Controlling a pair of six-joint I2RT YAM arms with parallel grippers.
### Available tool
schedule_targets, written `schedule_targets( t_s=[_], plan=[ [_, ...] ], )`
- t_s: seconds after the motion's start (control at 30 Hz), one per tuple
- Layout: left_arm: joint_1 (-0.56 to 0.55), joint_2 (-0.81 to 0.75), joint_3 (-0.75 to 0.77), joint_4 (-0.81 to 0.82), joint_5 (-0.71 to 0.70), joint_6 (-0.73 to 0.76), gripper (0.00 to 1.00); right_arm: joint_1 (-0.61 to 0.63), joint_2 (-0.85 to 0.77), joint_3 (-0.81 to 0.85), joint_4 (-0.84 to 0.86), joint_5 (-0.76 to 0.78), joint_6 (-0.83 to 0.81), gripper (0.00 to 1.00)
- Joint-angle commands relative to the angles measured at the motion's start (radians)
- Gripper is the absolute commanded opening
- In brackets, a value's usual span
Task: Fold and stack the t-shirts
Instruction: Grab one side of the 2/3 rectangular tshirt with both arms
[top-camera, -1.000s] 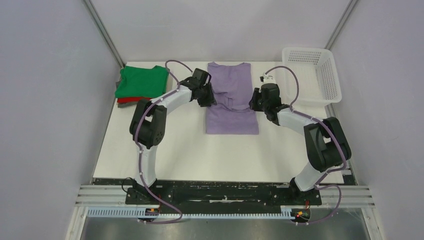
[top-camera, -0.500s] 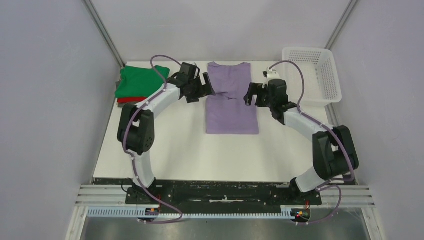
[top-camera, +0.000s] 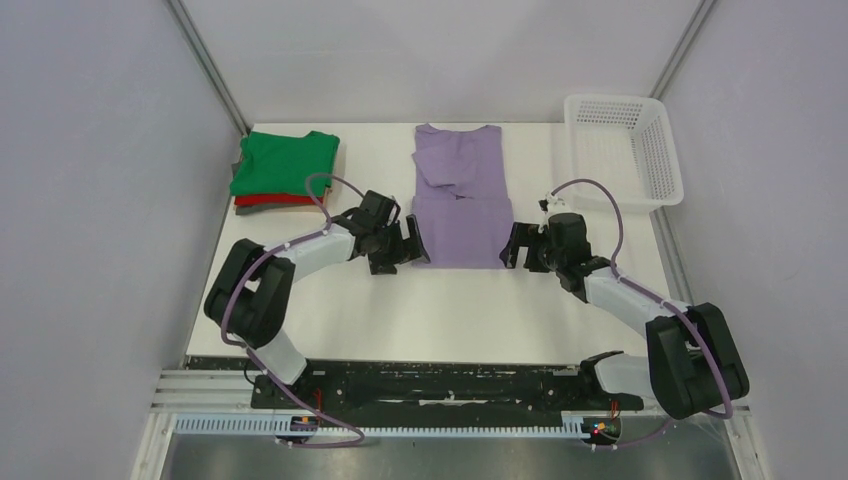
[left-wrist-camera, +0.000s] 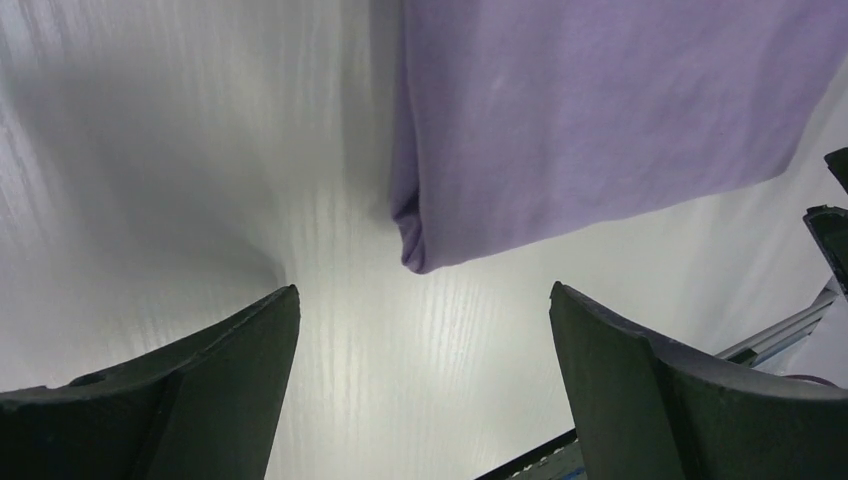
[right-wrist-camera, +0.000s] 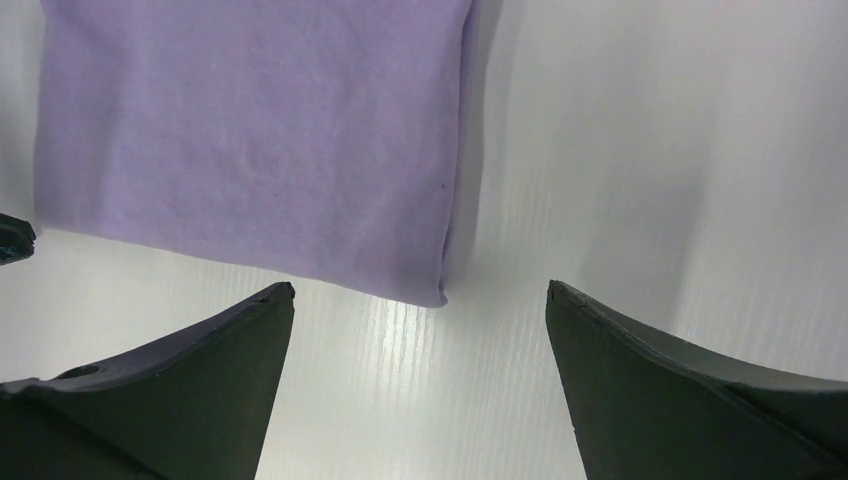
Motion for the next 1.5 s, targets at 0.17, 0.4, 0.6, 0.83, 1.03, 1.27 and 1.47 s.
schedule_targets(
  t_s=[0.17,0.4,0.6,0.83,1.03,1.27,1.47],
  plan=[
    [-0.002,0.026,-0.033,0.148,0.017,-0.089,0.76,0.000,0.018,-0.014,0.024,0.014,0.006,0.98],
    [-0.004,0.076,-0.022,0.160,0.015,-0.087,0.60,0.000,0.027,-0.017,0.033,0.016,0.001,0.98],
    [-0.005,0.128,-0.005,0.167,0.033,-0.094,0.36,0.000,0.038,-0.021,0.036,0.003,0.002,0.98],
    [-0.010,0.108,-0.027,0.208,0.075,-0.109,0.02,0.000,0.060,-0.022,0.051,-0.001,0.037,0.89],
    [-0.010,0.107,-0.029,0.197,0.064,-0.108,0.02,0.000,0.098,-0.008,0.070,-0.027,0.052,0.72],
    [-0.010,0.104,-0.029,0.187,0.050,-0.108,0.02,0.000,0.132,-0.028,0.100,-0.067,0.075,0.56],
    [-0.011,0.102,-0.023,0.169,0.036,-0.105,0.02,0.002,0.147,-0.043,0.118,-0.123,0.082,0.32]
  ],
)
